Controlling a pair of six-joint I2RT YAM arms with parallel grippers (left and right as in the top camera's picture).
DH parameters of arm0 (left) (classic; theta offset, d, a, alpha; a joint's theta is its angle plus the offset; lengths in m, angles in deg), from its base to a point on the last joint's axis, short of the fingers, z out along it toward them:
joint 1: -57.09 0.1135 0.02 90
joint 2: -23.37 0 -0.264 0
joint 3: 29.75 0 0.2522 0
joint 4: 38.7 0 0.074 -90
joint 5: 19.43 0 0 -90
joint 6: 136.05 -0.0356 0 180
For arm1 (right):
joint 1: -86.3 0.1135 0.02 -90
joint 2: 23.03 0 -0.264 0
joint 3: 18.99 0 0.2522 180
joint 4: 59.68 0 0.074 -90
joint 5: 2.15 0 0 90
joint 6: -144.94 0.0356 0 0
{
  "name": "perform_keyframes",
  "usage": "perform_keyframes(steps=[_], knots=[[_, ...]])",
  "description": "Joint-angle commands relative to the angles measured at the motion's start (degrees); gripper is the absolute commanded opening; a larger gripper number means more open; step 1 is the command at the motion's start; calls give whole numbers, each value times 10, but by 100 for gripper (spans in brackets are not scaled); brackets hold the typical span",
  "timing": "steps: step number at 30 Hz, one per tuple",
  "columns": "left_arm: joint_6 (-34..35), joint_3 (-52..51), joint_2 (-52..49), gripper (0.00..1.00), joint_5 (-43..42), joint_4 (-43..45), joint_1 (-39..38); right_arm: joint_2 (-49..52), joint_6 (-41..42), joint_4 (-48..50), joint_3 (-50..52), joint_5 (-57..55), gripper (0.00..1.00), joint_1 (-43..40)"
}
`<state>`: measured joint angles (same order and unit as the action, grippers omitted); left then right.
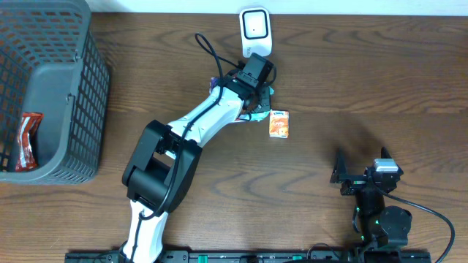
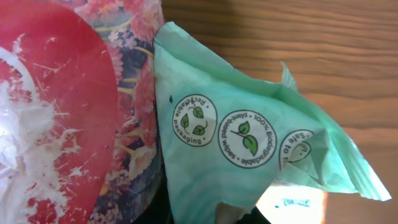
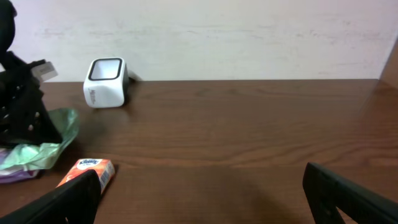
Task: Scan the item barcode
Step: 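Hold the green pouch under the scanner with the left gripper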
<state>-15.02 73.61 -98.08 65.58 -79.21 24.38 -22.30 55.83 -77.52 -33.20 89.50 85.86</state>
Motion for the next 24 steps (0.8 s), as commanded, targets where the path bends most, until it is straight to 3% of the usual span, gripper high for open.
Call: perform_keyframes(steps=[1, 3, 5, 7, 12, 16, 19, 20, 21, 23, 24], knots=[[-10, 3, 10, 8, 42, -11, 13, -2, 8, -2, 1, -2, 99, 2], [-10, 3, 10, 12, 40, -12, 13, -2, 8, -2, 1, -2, 99, 2], [-10, 3, 10, 34, 18, -8, 12, -2, 8, -2, 1, -2, 99, 2], [-10, 5, 12, 47, -28, 0, 13, -2, 8, -2, 1, -2, 99, 2], [-10, 25, 35, 57, -73, 5, 16, -2, 8, -2, 1, -2, 99, 2], [-8, 27, 73, 57, -101, -4, 13, -2, 8, -2, 1, -2, 99, 2], [10, 27, 96, 54, -128, -59, 3, -2, 8, -2, 1, -2, 99, 2], [22, 27, 96, 51, -128, -83, -2, -2, 8, -2, 1, -2, 99, 2], [32, 26, 96, 38, -128, -115, -7, -2, 8, -2, 1, -2, 99, 2], [38, 20, 93, 23, -128, -166, -22, -2, 8, -2, 1, -2, 99, 2], [37, 14, 90, 22, -127, -179, -30, -2, 8, -2, 1, -2, 99, 2]])
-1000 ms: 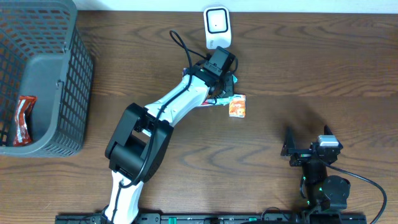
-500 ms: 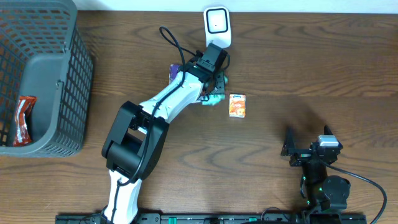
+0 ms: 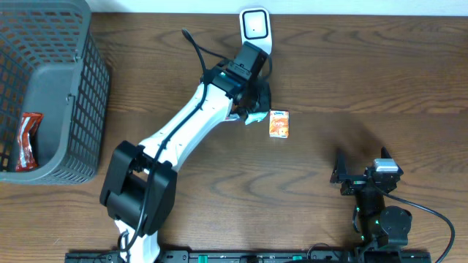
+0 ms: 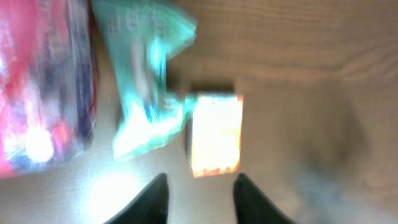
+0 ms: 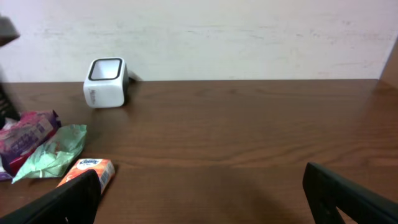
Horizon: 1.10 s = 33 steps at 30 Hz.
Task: Scan the item barcode
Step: 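Hold the green pouch under the scanner with the left gripper, then push the pink bag aside and release the green pouch beside it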
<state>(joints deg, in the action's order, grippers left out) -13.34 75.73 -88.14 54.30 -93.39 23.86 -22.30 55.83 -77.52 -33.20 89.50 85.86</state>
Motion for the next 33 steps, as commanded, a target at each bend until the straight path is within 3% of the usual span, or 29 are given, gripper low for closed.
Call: perform_keyframes(steps=[1, 5, 23, 33], knots=[[21, -17, -11, 19, -12, -44, -35, -2, 8, -2, 1, -2, 99, 2], [21, -47, -30, 8, -5, -29, -75, -2, 8, -2, 1, -2, 99, 2], [38, -53, -110, 8, 27, 80, -105, -2, 8, -2, 1, -2, 99, 2], [35, -52, -135, 8, 125, 122, -103, -2, 8, -2, 1, -2, 99, 2]])
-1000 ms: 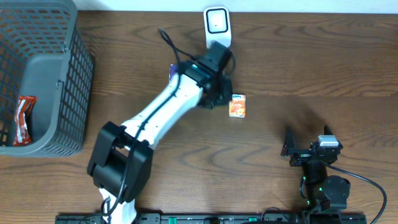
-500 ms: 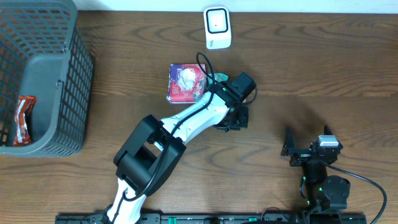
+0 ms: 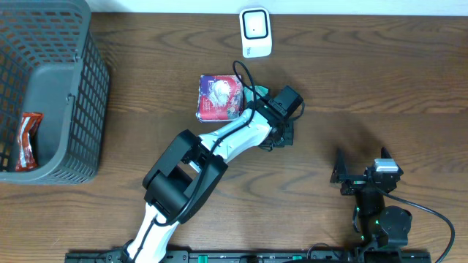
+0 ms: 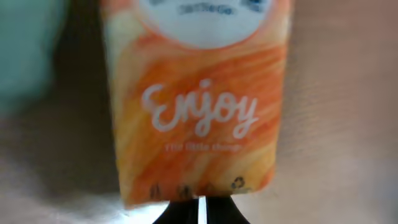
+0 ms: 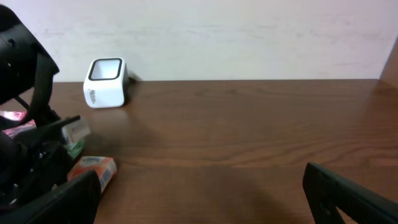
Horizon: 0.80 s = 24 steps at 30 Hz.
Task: Scan the item barcode
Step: 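Push the pink bag aside and release the green pouch beside it, then move the left arm back into the basket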
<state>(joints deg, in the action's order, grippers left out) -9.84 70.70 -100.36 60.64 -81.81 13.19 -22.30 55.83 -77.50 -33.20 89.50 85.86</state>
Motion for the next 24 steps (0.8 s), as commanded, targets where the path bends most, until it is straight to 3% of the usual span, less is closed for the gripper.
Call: perform_keyframes(steps=[1, 11, 18, 21, 24], knots=[[-8, -2, -13, 8, 63, 15, 4, -2, 8, -2, 1, -2, 99, 2], [-14, 51, 5, 8, 14, 33, 29, -2, 8, -2, 1, -2, 99, 2], [-16, 80, 118, 8, -29, 33, 78, -2, 8, -2, 1, -2, 99, 2], [-49, 80, 186, 8, -29, 30, 102, -2, 8, -2, 1, -2, 99, 2], [-93, 80, 246, 33, -29, 29, 125, -2, 8, -2, 1, -2, 99, 2]])
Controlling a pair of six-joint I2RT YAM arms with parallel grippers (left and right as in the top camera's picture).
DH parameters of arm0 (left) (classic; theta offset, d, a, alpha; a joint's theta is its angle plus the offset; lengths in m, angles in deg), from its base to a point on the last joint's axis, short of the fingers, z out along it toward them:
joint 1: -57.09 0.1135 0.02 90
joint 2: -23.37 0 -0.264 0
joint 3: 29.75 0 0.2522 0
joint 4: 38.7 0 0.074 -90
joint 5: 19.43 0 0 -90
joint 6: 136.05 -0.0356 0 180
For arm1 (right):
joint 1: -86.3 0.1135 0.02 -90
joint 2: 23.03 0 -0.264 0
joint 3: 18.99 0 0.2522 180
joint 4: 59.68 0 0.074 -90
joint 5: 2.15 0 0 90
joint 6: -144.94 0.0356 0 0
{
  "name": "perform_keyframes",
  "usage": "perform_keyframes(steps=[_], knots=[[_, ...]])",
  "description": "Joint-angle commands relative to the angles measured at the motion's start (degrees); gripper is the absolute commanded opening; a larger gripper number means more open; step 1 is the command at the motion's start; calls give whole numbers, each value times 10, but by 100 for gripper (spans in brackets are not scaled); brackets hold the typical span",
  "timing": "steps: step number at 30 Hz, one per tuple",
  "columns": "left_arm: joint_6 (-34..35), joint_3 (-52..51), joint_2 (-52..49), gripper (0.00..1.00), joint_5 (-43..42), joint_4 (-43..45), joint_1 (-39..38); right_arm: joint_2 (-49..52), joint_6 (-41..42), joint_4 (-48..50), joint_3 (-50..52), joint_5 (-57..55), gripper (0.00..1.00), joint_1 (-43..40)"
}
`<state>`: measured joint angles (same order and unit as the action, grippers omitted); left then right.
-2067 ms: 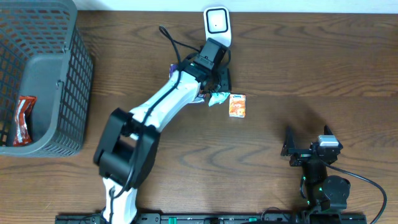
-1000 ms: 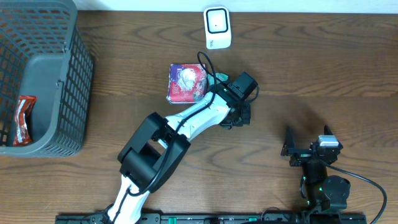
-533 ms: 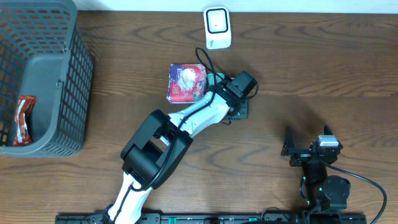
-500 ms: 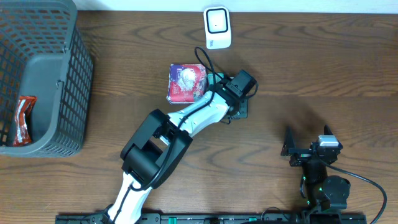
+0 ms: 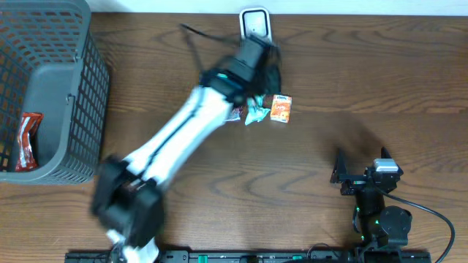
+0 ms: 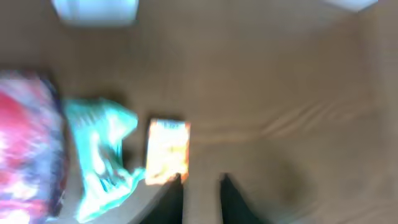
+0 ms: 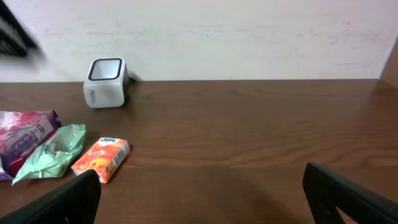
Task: Scan the item barcode
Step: 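Move the left arm back into the basket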
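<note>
The orange tissue pack (image 5: 281, 108) lies flat on the table, right of a green packet (image 5: 256, 115); it also shows in the left wrist view (image 6: 166, 152) and the right wrist view (image 7: 101, 159). The white scanner (image 5: 254, 22) stands at the back edge. My left gripper (image 5: 257, 60), blurred, hangs above the table between the scanner and the packs. Its fingers (image 6: 174, 194) stand slightly apart with only table between them, so it is open (image 6: 202, 194). My right gripper (image 7: 202, 205) rests wide open at the front right, holding nothing.
A red and purple packet (image 7: 25, 140) lies left of the green packet (image 7: 50, 152). A grey mesh basket (image 5: 80, 109) at the far left holds a red wrapper (image 5: 28, 140). My left arm (image 5: 183, 139) crosses the table's middle diagonally.
My left gripper was low, right at the orange pack; it is now higher and further back, near the scanner. The orange pack lies slightly further back and turned. The right arm is unchanged.
My left gripper was first low over the green and red packets. Then it was higher, open, with the orange pack in view. Then it was down close on the orange pack. Now it is up again, empty, and the pack has shifted a little.
</note>
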<state>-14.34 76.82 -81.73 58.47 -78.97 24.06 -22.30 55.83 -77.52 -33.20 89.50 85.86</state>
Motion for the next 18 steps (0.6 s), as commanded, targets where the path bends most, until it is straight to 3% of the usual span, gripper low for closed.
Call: perform_keyframes(steps=[1, 11, 18], knots=[[-58, 19, 81, 40, -7, 0, 24, -2, 8, -2, 1, -2, 99, 2], [-66, 19, 249, 52, 28, 21, 154, -2, 8, -2, 1, -2, 99, 2], [-66, 19, 312, 52, 56, 55, 282, -2, 8, -2, 1, -2, 99, 2]])
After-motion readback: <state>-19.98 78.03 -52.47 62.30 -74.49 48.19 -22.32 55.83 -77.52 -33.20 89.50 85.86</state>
